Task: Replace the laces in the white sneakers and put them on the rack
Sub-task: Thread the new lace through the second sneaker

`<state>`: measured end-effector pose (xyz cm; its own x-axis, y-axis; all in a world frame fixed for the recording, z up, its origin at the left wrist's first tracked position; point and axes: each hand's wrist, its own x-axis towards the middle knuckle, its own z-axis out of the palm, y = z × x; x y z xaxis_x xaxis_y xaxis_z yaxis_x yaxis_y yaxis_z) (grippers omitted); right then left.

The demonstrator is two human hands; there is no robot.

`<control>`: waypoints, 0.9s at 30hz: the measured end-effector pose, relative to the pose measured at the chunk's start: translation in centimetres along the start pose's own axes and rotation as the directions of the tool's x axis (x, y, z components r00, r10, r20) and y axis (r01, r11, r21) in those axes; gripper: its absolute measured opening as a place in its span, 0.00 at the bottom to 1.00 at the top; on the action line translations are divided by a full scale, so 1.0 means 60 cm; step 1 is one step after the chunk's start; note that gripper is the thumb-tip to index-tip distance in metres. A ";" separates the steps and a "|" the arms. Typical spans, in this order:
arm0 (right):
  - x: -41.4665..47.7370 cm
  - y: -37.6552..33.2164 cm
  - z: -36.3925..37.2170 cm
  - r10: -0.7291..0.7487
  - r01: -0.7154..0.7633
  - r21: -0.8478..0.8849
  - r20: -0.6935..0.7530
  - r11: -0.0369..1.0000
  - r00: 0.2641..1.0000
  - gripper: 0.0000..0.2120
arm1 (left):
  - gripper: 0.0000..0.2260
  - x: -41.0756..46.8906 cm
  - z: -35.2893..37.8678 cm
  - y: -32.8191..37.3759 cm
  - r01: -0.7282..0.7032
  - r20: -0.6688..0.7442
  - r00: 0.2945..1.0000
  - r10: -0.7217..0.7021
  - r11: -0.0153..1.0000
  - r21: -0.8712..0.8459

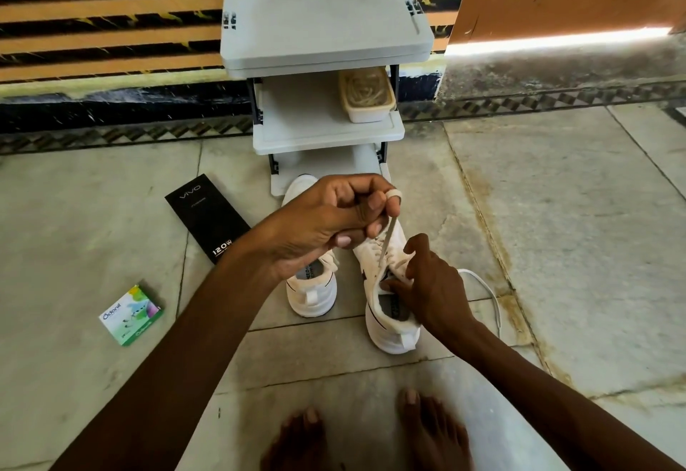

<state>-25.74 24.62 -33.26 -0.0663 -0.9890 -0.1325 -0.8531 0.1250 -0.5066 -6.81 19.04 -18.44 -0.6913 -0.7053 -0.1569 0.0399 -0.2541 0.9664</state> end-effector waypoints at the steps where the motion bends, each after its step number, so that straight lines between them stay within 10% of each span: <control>1: 0.001 0.000 -0.001 -0.006 0.006 0.006 0.004 1.000 1.000 0.27 | 0.07 0.000 -0.002 -0.003 0.035 -0.051 0.998 -0.031 0.996 0.077; 10: -0.009 0.017 -0.020 -0.115 0.114 0.007 0.021 0.993 0.993 0.08 | 0.03 0.015 -0.013 -0.068 0.246 -0.512 0.859 0.001 0.876 0.414; 27: 0.019 0.021 -0.025 0.097 -0.115 0.452 0.062 0.885 0.993 0.13 | 0.10 0.048 0.052 -0.215 0.411 -0.535 0.844 0.033 0.600 0.686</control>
<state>-27.67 23.51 -32.75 -0.1169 -0.9653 -0.2335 -0.5133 0.2600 -0.8179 -11.59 22.35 -30.71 -0.1963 -0.9578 -0.2099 -0.7552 0.0111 0.6554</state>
